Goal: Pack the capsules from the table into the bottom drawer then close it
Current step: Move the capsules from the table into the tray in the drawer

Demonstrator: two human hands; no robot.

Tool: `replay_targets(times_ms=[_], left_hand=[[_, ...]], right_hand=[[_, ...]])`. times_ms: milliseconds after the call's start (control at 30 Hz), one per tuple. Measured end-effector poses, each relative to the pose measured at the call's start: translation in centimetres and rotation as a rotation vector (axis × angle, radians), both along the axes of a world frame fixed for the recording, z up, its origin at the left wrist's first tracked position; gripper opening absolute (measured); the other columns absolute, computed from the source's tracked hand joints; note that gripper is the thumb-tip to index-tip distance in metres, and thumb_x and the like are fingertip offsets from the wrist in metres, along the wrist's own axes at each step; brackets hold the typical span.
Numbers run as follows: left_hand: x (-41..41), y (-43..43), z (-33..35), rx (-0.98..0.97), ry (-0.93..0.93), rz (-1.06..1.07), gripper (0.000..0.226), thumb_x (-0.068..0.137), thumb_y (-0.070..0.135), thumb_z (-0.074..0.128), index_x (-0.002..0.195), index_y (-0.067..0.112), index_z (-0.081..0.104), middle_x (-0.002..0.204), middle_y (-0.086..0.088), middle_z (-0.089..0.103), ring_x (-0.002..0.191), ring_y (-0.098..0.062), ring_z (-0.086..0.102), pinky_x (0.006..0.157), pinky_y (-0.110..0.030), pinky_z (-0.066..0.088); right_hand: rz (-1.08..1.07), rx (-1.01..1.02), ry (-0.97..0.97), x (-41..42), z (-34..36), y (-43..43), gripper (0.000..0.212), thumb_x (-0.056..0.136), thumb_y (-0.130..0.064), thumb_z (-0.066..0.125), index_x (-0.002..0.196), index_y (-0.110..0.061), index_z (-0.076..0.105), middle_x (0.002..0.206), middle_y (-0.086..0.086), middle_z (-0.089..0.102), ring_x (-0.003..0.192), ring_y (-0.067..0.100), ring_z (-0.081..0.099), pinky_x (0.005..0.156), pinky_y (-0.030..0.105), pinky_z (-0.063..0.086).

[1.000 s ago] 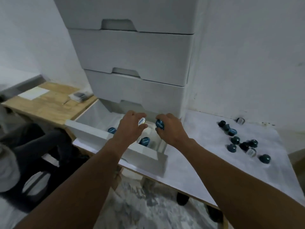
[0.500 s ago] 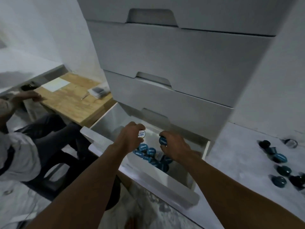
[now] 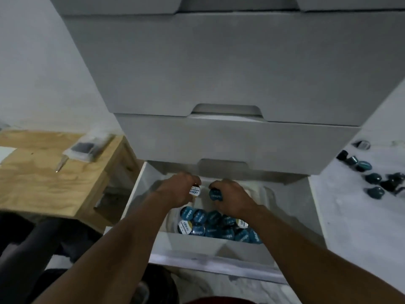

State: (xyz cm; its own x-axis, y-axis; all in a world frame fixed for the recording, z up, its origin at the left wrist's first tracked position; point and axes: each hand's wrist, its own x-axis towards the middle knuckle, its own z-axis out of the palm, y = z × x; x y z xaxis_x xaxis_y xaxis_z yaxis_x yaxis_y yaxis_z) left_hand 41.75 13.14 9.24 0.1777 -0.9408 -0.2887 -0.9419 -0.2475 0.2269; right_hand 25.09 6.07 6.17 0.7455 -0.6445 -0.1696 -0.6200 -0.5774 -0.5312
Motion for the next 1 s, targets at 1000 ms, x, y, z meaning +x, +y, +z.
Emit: replay_targets(times_ms=[1000], left_hand=[[2.9,-0.6,-4.0,0.020,0.087,-0.205,0.037,0.084,0.036,0.067,0.119,0.026,0.060,0.119,-0.003,0.061,0.108,-0.022,0.056,0.090,-0.037,0.045]], right_hand=[[-0.227,0.079,0.048,2.2,-1.5,1.3,0.038,0.087,-0.018,0.062,0.125,-0.016,0.060,0.122,0.009,0.064,0.107,0.025,0.059,0.096,0.030,0.045]])
